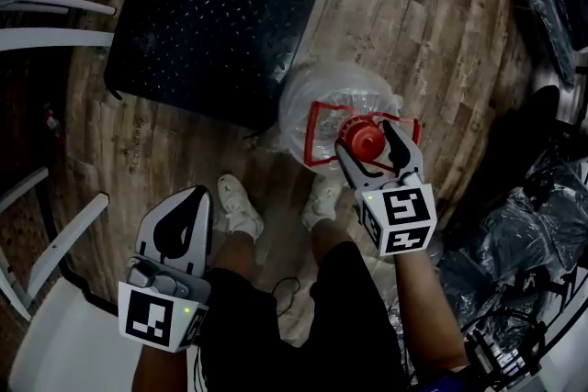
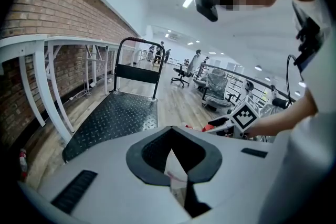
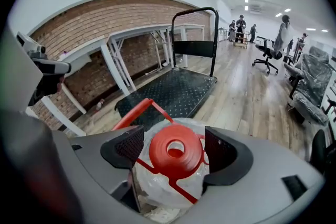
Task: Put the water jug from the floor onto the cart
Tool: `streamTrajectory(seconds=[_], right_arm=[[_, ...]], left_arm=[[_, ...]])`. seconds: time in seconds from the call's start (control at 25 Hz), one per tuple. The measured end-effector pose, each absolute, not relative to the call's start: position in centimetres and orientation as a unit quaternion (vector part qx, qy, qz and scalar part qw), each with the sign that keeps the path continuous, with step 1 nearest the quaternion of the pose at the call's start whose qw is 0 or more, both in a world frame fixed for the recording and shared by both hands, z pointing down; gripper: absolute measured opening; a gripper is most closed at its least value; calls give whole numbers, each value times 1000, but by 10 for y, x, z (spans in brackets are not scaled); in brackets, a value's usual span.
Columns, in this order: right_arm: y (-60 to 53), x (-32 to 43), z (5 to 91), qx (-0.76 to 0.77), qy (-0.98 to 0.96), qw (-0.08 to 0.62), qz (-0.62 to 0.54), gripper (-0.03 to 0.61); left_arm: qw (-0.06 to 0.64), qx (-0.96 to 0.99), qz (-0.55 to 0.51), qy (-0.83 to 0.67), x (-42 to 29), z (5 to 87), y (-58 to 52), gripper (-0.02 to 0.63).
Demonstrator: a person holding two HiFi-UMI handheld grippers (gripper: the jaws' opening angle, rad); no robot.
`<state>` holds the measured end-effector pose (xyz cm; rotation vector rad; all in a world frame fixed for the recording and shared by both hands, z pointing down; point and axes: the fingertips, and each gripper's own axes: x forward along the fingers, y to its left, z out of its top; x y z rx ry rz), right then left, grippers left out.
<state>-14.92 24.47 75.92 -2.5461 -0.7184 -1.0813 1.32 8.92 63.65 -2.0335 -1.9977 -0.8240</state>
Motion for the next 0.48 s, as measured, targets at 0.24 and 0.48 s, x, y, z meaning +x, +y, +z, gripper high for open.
streamTrajectory(seconds=[0.24,0.48], right_arm=[[246,-153,775,-870,-265,149,-387,339],[250,-153,777,-864,-280,143,-392,320]], left_arm=[[93,-675,-298,-669,15,639,83,-2],[100,-679,-297,-664,21,641,79,-2]])
